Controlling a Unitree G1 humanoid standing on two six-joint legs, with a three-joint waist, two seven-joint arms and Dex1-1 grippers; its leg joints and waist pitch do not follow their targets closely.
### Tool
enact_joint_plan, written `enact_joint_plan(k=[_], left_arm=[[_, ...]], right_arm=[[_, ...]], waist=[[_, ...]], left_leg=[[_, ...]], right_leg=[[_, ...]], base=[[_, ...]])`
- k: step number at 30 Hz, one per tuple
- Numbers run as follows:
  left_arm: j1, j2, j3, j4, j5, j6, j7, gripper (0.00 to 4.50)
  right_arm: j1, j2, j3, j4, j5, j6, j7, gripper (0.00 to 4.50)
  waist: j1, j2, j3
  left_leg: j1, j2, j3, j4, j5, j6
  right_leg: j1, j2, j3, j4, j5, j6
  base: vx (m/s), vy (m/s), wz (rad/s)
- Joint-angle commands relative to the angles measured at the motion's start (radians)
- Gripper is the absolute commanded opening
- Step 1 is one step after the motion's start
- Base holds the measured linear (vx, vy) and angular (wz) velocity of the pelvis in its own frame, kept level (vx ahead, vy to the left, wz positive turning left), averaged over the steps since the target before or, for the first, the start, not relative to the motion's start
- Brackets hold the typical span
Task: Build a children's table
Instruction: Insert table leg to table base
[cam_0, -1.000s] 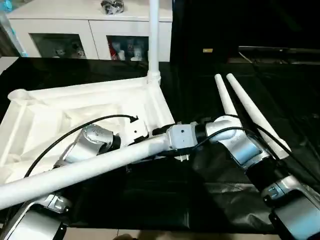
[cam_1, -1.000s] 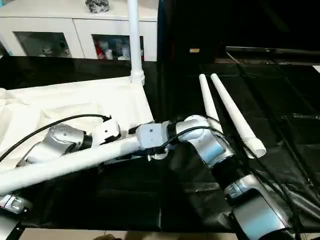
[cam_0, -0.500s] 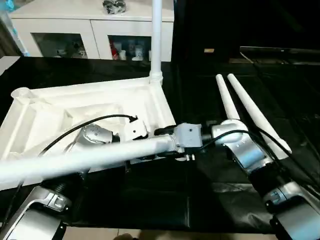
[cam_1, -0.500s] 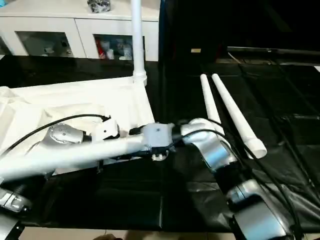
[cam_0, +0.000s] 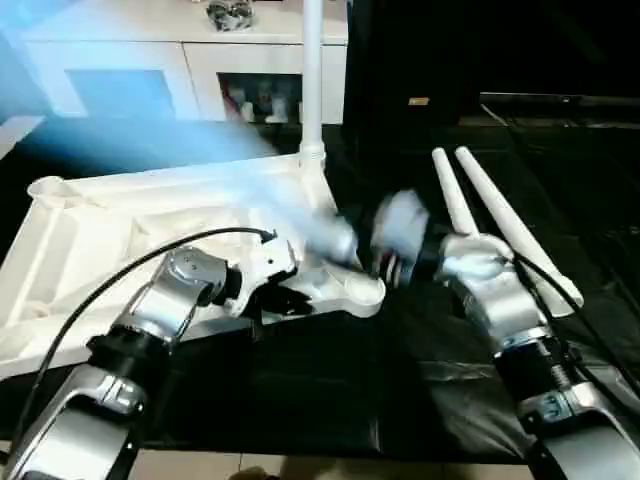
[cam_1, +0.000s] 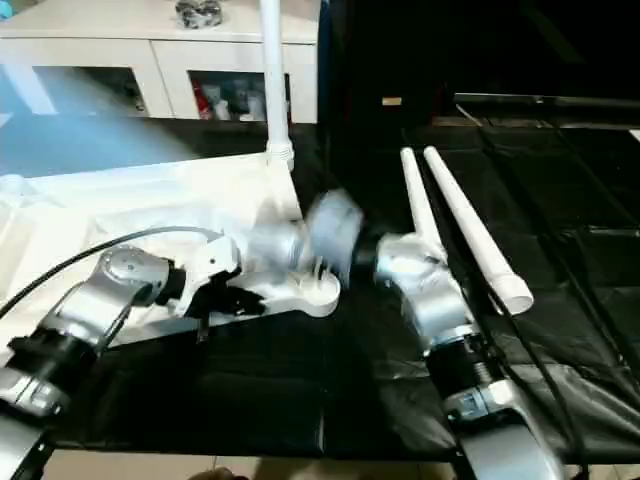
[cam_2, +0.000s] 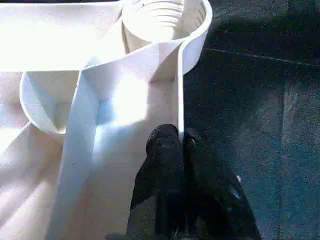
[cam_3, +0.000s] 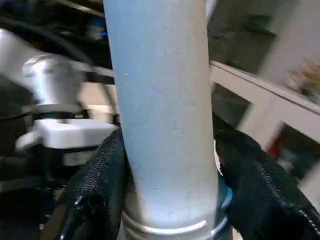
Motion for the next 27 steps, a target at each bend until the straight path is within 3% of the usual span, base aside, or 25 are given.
enact_joint_plan(k=[1,3,7,8,12,14,18,23,27], left_arm=[[-0.031,0.007,0.002,0.021,0.02,-0.036,0.011,0.0],[-0.038,0.004,0.006,0.044,0.021,-0.079,0.018,0.0],[-0.056,-0.01,0.021,0.086,0.019,-0.132,0.048,0.0],[-0.058,-0.011,0.023,0.088,0.017,-0.135,0.047,0.44],[-0.063,-0.015,0.046,0.08,-0.023,-0.134,0.012,0.61],[-0.058,-0.011,0.058,0.058,-0.051,-0.123,-0.02,0.93],[-0.054,0.002,0.086,0.03,-0.112,-0.089,-0.076,1.28],[-0.068,-0.008,0.166,0.007,-0.198,-0.025,-0.079,1.71],[-0.135,-0.039,0.284,0.01,-0.309,0.131,0.006,1.9]], right_arm=[[0.025,0.018,-0.056,-0.025,0.059,0.084,-0.062,2.45],[0.041,0.035,-0.11,-0.048,0.106,0.162,-0.13,2.45],[0.058,0.053,-0.18,-0.081,0.168,0.242,-0.214,2.45],[0.06,0.053,-0.185,-0.083,0.173,0.248,-0.22,2.45],[0.071,0.064,-0.227,-0.108,0.219,0.293,-0.253,2.44],[0.073,0.077,-0.256,-0.12,0.245,0.313,-0.286,2.44],[0.073,0.084,-0.294,-0.152,0.304,0.395,-0.315,2.44],[0.086,0.064,-0.307,-0.188,0.39,0.513,-0.272,2.44],[0.105,0.028,-0.312,-0.237,0.472,0.634,-0.222,2.44]], waist=[[-0.002,0.017,-0.079],[0.0,0.015,-0.082],[0.0,0.015,-0.081],[0.002,0.015,-0.084],[0.003,0.01,-0.083],[0.004,0.009,-0.083],[0.005,0.006,-0.085],[0.008,0.003,-0.081],[0.015,-0.002,-0.082]], left_leg=[[0.014,0.063,-0.04,-0.067,-0.2,0.037],[0.012,0.062,-0.04,-0.066,-0.182,0.04],[0.011,0.061,-0.039,-0.066,-0.171,0.041],[0.013,0.062,-0.039,-0.065,-0.161,0.038],[0.01,0.062,-0.037,-0.065,-0.144,0.042],[0.009,0.064,-0.037,-0.066,-0.129,0.044],[0.009,0.063,-0.034,-0.065,-0.106,0.052],[0.008,0.06,-0.031,-0.063,-0.111,0.054],[0.011,0.059,-0.028,-0.059,-0.104,0.056]], right_leg=[[0.058,-0.1,0.068,-0.084,-0.207,-0.183],[0.059,-0.101,0.068,-0.085,-0.2,-0.179],[0.057,-0.1,0.067,-0.085,-0.209,-0.169],[0.056,-0.102,0.067,-0.082,-0.206,-0.165],[0.057,-0.104,0.067,-0.082,-0.205,-0.164],[0.055,-0.106,0.067,-0.078,-0.191,-0.172],[0.056,-0.106,0.068,-0.072,-0.155,-0.183],[0.057,-0.105,0.066,-0.079,-0.209,-0.17],[0.054,-0.104,0.064,-0.079,-0.218,-0.175]], base=[[0.0,0.0,0.0],[0.0,0.0,0.0],[0.0,0.0,0.0],[0.0,0.0,0.0],[0.0,0.0,0.0],[0.0,0.0,0.0],[0.0,0.0,0.0],[0.0,0.0,0.0],[0.0,0.0,0.0]])
